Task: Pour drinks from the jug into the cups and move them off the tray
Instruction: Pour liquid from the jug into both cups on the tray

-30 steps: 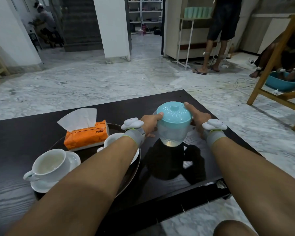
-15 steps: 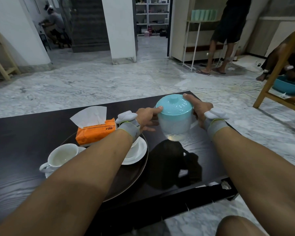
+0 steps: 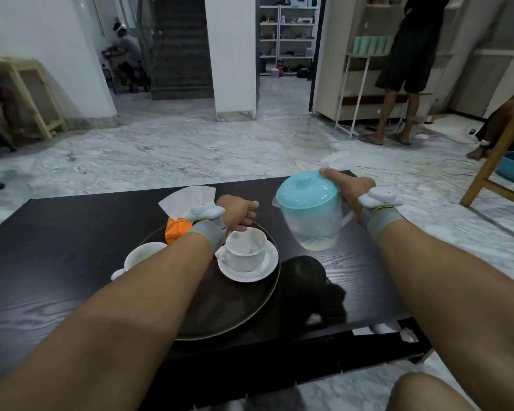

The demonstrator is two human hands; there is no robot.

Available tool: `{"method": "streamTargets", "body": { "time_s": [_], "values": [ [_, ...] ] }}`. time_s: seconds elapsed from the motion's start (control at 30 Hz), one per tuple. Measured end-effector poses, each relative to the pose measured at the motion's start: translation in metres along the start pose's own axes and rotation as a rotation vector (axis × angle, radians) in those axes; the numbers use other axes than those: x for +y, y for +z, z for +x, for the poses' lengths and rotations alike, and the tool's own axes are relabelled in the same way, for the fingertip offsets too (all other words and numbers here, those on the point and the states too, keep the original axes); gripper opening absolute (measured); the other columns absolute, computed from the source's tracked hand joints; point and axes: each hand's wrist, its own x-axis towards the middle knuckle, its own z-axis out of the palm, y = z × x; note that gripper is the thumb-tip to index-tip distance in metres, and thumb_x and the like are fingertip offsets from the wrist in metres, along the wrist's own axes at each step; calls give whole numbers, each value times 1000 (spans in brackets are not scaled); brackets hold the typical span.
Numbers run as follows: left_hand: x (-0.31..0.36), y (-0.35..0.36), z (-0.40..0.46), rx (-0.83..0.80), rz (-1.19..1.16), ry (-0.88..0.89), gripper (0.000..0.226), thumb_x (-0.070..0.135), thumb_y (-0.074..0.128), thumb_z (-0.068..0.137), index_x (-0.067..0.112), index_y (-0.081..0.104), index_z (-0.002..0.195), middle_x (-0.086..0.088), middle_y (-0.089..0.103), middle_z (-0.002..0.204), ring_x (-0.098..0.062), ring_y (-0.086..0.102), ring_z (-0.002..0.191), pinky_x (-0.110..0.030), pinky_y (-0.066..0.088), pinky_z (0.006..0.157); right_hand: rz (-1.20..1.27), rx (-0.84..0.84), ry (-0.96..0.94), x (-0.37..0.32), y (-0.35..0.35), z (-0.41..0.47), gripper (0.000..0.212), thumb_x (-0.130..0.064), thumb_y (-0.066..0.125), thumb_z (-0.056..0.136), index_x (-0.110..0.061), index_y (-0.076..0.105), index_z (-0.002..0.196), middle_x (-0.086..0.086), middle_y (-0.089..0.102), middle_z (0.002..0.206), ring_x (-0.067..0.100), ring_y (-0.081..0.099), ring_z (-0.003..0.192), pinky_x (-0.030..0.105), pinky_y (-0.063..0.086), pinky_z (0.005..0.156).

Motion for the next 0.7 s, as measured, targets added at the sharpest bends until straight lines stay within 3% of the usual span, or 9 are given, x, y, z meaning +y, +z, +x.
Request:
{"method": "streamTargets", "body": {
  "time_s": [0.1, 0.2, 0.3, 0.43, 0.57, 0.7],
  "values": [
    [-14, -18, 6, 99, 75, 81, 12, 7, 65, 85, 7, 68, 73, -14, 63, 85, -21, 55, 65, -31, 51, 66, -9, -7, -8, -2, 5, -3, 43, -49, 85, 55, -11, 70, 69, -1, 72, 69, 23, 70, 70, 38, 59, 77],
    [-30, -34, 7, 168, 292, 133, 15, 10, 67, 78, 14, 78, 87, -7, 68, 93, -27, 65, 90, -34, 55, 90, -51, -21, -8, -1, 11, -6, 42, -50, 84, 56, -12, 70, 67, -3, 72, 67, 23, 70, 70, 37, 58, 77],
    [-44, -45, 4, 206, 447, 107, 21, 17, 62, 77, 21, 78, 90, -4, 72, 110, -29, 64, 108, -35, 51, 100, -112, -39, -2, -3, 18, -12, 39, -47, 83, 62, -12, 68, 64, -4, 69, 64, 20, 67, 64, 33, 56, 73],
    [-60, -52, 4, 158, 589, 67, 29, 23, 60, 68, 19, 78, 90, -2, 75, 102, -27, 68, 100, -37, 54, 96, -188, -73, -5, -5, 22, -15, 38, -49, 82, 64, -13, 68, 69, -2, 70, 69, 20, 65, 62, 26, 52, 60],
    [-71, -51, 0, 103, 632, 101, 26, 9, 70, 74, 13, 79, 98, -9, 75, 105, -28, 67, 100, -37, 55, 95, -278, -76, -25, -4, 29, -16, 54, -57, 82, 55, -11, 74, 82, 3, 73, 76, 24, 68, 65, 30, 54, 60],
    [-76, -51, 2, 89, 676, 116, 31, 13, 73, 73, 18, 78, 104, -6, 75, 108, -27, 68, 100, -37, 55, 94, -353, -92, -64, -6, 34, -17, 57, -59, 81, 53, -10, 73, 81, 6, 73, 78, 26, 67, 64, 33, 56, 60]
  ]
}}
